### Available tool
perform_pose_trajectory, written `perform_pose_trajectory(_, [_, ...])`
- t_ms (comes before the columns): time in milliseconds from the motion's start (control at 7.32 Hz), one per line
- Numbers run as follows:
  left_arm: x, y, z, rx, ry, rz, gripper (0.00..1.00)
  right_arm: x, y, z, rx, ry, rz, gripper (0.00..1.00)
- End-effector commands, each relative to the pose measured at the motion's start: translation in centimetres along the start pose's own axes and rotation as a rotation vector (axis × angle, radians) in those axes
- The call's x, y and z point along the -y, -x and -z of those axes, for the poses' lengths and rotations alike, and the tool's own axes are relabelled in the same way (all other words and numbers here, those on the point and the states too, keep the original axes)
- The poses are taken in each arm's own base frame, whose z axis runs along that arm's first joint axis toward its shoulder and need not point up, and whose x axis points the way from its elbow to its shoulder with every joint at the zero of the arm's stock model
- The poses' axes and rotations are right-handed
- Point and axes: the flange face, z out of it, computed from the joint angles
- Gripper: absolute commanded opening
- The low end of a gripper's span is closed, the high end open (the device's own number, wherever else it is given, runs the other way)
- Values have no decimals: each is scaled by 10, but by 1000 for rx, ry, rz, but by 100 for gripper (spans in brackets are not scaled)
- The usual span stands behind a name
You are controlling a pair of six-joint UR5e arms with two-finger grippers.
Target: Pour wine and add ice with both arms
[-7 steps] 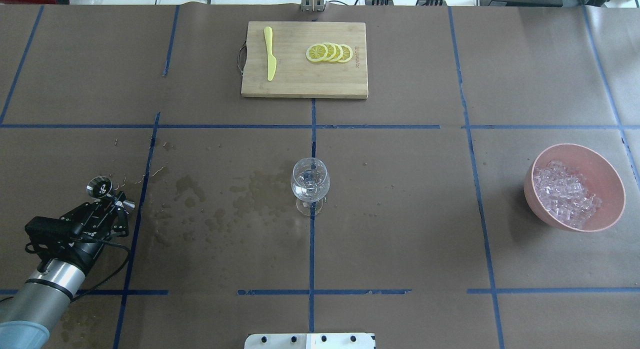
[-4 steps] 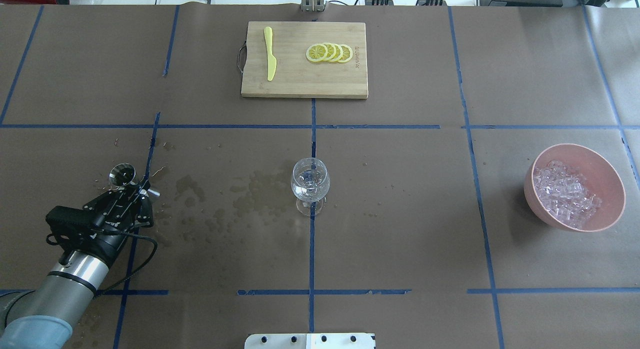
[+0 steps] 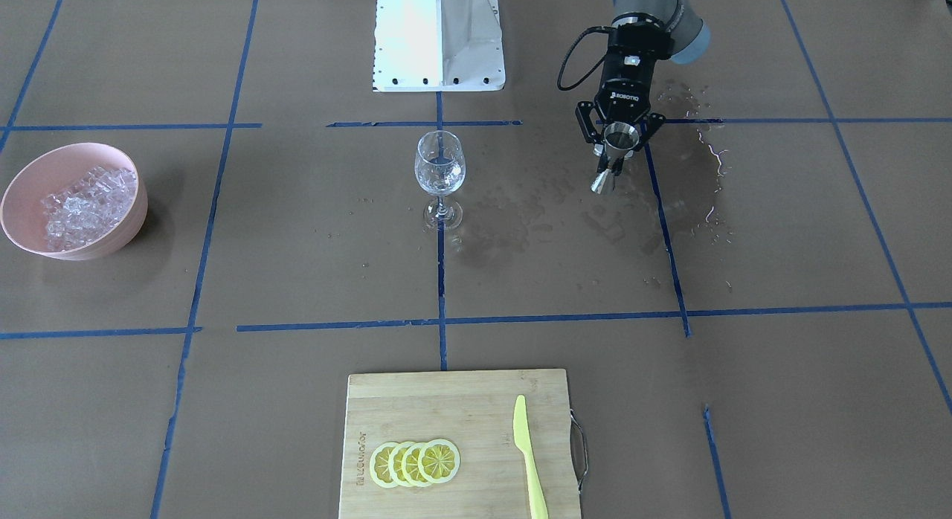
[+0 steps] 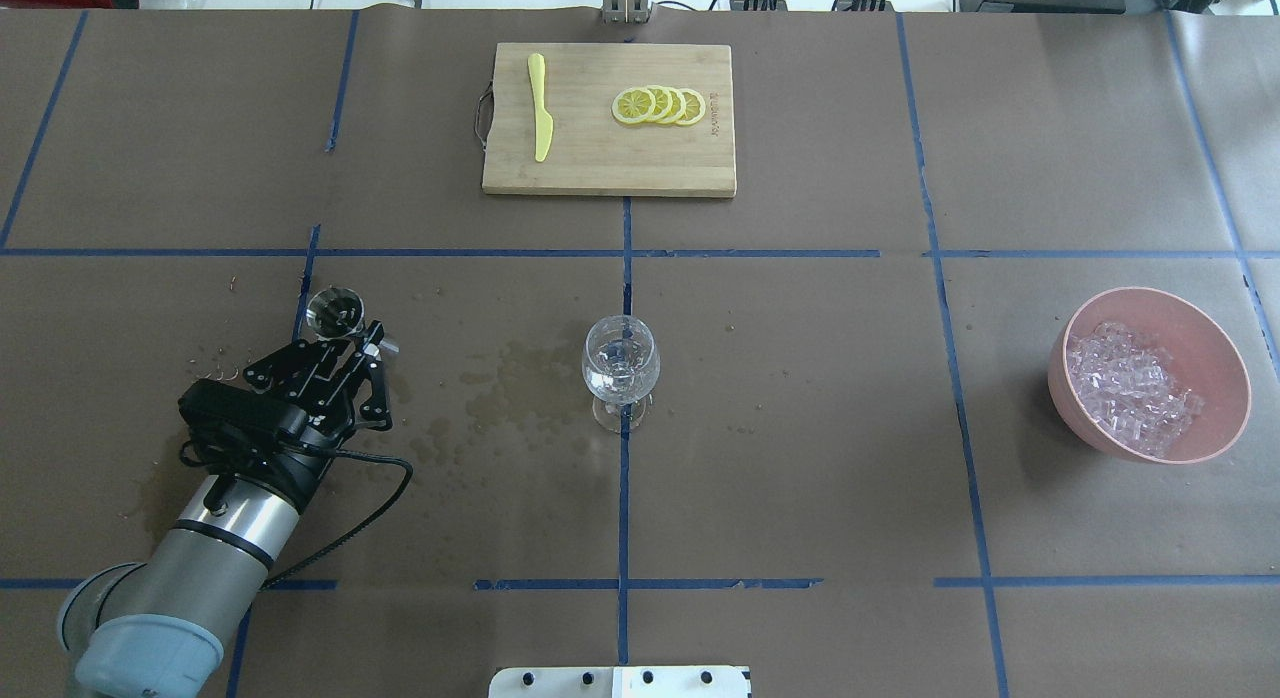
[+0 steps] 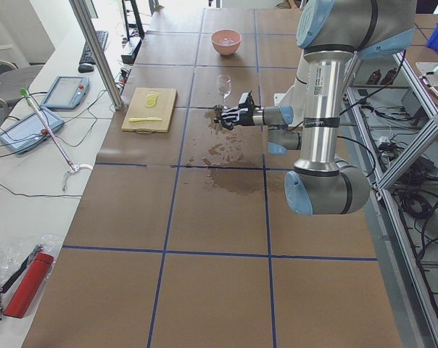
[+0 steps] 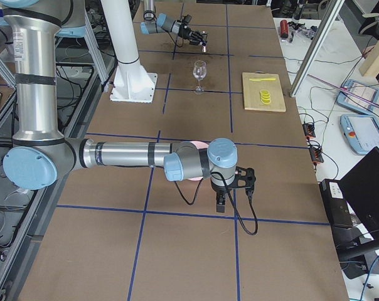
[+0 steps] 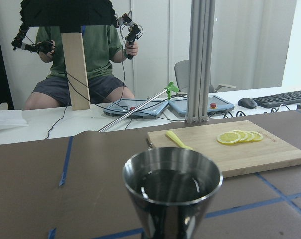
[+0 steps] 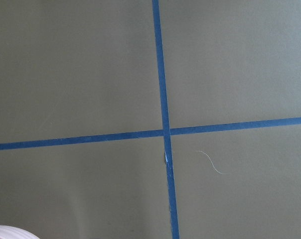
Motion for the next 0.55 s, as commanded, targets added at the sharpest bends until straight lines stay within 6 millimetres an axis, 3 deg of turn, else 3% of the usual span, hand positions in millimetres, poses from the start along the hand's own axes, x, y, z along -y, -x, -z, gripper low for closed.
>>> perform_pose_trajectory(0, [27, -28, -2, -25, -33, -185, 0, 0, -1, -1, 0, 3, -3, 100])
perform_pose_trajectory(410, [45, -81, -3, -129, 20, -277, 0, -1, -3, -2, -1, 6, -6, 100])
